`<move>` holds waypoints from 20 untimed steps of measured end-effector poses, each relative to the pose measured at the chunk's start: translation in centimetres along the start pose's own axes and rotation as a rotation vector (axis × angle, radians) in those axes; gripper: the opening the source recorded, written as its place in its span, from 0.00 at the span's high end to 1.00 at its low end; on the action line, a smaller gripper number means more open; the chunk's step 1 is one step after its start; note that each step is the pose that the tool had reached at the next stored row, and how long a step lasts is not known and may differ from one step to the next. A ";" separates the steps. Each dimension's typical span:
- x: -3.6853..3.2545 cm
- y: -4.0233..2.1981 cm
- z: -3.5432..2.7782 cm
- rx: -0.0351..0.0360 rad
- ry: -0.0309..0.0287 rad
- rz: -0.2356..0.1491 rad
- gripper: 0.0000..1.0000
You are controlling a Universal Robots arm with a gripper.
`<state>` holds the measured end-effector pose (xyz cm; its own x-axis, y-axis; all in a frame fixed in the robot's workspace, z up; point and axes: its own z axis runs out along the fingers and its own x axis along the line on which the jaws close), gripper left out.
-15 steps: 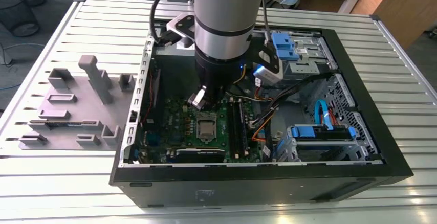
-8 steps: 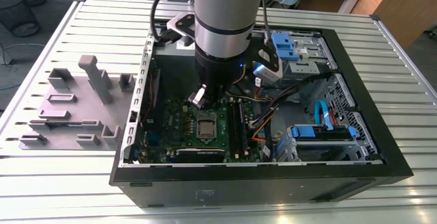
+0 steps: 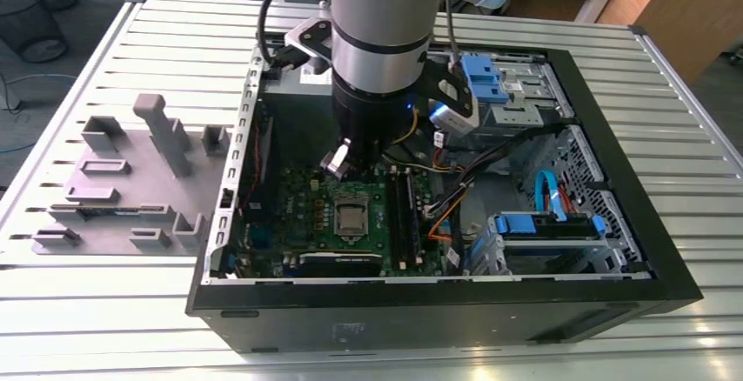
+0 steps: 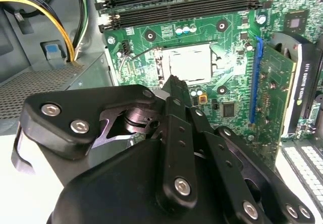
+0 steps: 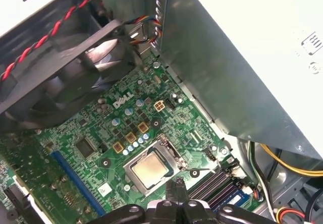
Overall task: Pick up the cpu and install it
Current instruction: 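Install the first cpu locking lever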
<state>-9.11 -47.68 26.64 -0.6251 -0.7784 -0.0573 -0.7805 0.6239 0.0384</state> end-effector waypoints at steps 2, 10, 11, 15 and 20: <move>-0.20 0.15 0.05 0.0000 0.0000 0.000 0.89; -1.03 0.53 0.27 0.0000 0.0000 0.000 0.89; -1.17 0.57 0.30 0.0000 0.0000 0.000 0.89; -1.75 0.69 0.39 0.0000 0.0000 0.000 0.89; -2.48 0.69 0.48 0.0000 0.0000 0.000 0.89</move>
<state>-8.09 -45.29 26.33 -0.6250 -0.7785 -0.0573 -0.7806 0.6239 0.0384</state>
